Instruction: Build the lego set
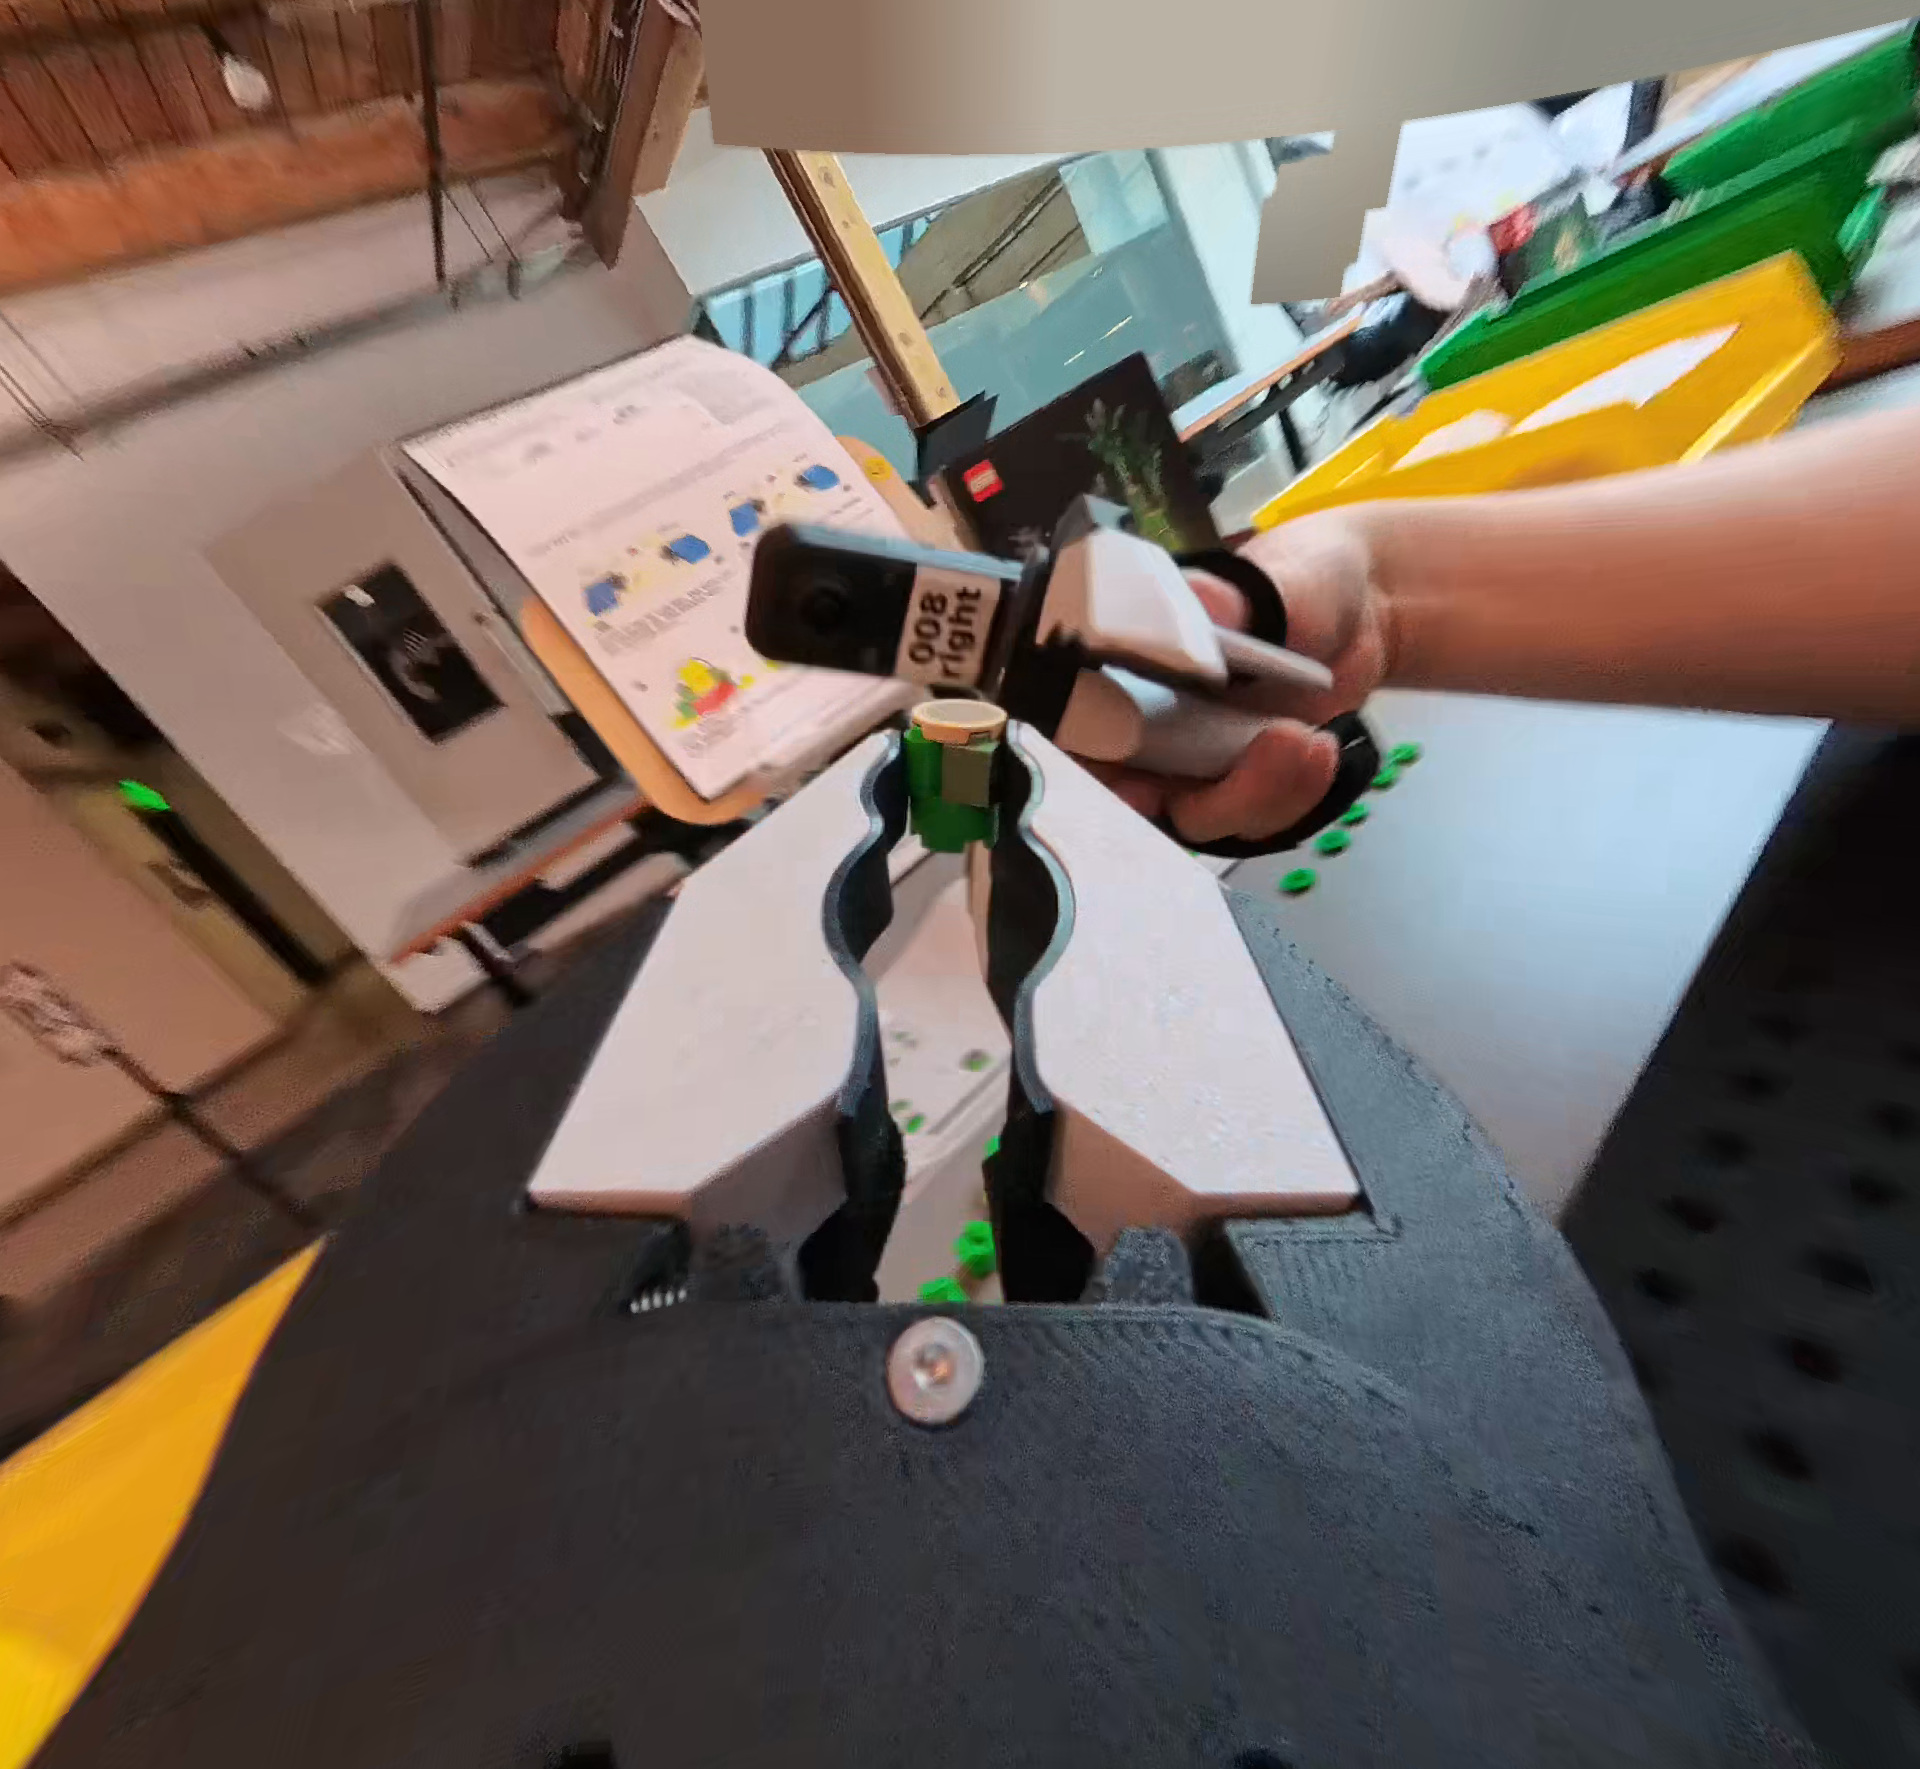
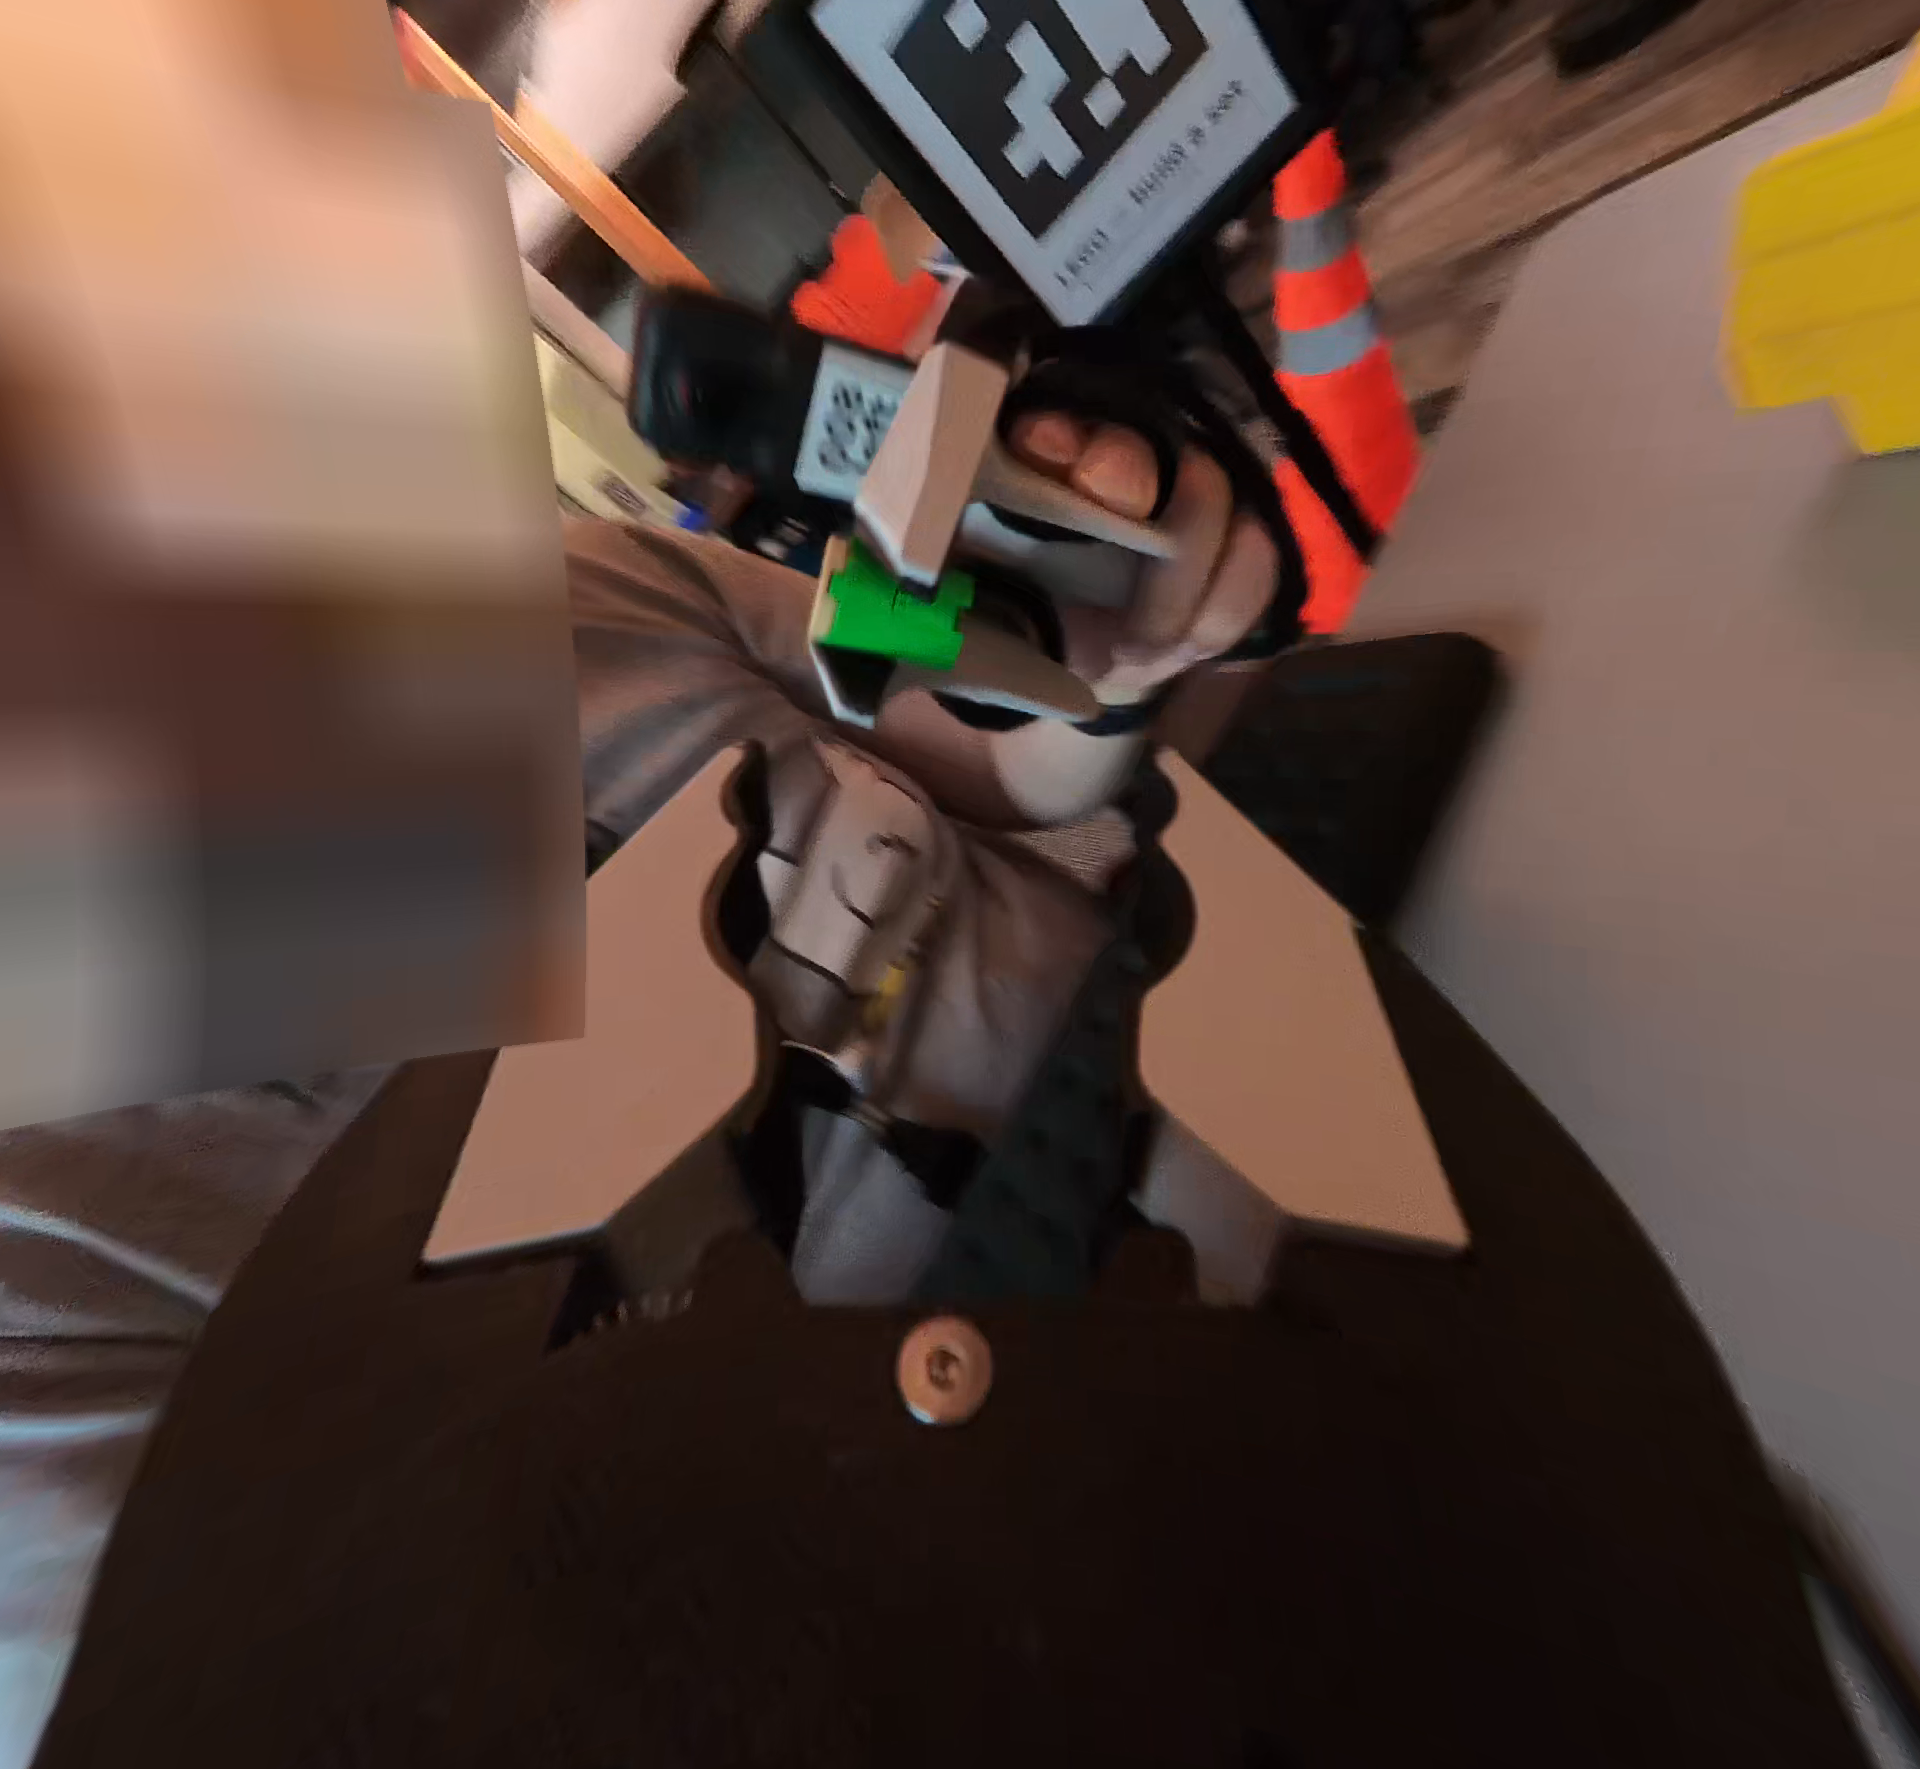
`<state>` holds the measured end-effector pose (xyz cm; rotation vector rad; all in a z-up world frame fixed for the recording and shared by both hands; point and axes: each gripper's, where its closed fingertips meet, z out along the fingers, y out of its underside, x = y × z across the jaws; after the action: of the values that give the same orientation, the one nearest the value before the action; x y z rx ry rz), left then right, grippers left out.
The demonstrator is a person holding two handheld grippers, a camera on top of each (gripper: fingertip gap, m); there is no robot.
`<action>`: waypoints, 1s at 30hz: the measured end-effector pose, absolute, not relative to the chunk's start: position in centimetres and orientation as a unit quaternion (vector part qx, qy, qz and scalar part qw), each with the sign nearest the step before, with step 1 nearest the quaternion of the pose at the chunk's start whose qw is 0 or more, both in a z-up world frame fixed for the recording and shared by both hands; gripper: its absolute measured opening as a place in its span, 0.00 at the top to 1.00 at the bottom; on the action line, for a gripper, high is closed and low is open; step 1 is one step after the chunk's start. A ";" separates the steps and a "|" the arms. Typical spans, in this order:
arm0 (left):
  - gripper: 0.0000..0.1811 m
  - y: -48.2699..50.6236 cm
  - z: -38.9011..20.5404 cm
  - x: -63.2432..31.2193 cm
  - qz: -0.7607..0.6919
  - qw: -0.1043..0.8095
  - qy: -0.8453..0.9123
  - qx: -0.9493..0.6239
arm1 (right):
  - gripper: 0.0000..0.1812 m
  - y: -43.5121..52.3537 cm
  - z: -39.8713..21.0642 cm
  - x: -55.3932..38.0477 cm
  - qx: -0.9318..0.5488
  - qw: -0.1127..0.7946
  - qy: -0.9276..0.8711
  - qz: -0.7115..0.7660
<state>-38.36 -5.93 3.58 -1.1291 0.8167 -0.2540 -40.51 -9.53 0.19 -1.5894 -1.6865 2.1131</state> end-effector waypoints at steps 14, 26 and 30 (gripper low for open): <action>0.92 -5.4 1.6 -38.3 -0.321 0.658 0.324 -0.599 | 1.00 -6.8 5.2 -40.5 -0.409 0.405 -0.622 0.531; 0.92 -5.6 1.8 -38.2 -0.305 0.664 0.335 -0.595 | 1.00 -7.2 3.6 -41.3 -0.422 0.410 -0.652 0.478; 0.92 -5.6 1.8 -38.2 -0.302 0.666 0.337 -0.594 | 1.00 -7.2 4.0 -41.2 -0.411 0.427 -0.646 0.480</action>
<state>-38.21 -5.64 1.82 -1.3401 0.7616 -0.6813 -41.22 -7.15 3.97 -1.0278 -1.6143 1.2002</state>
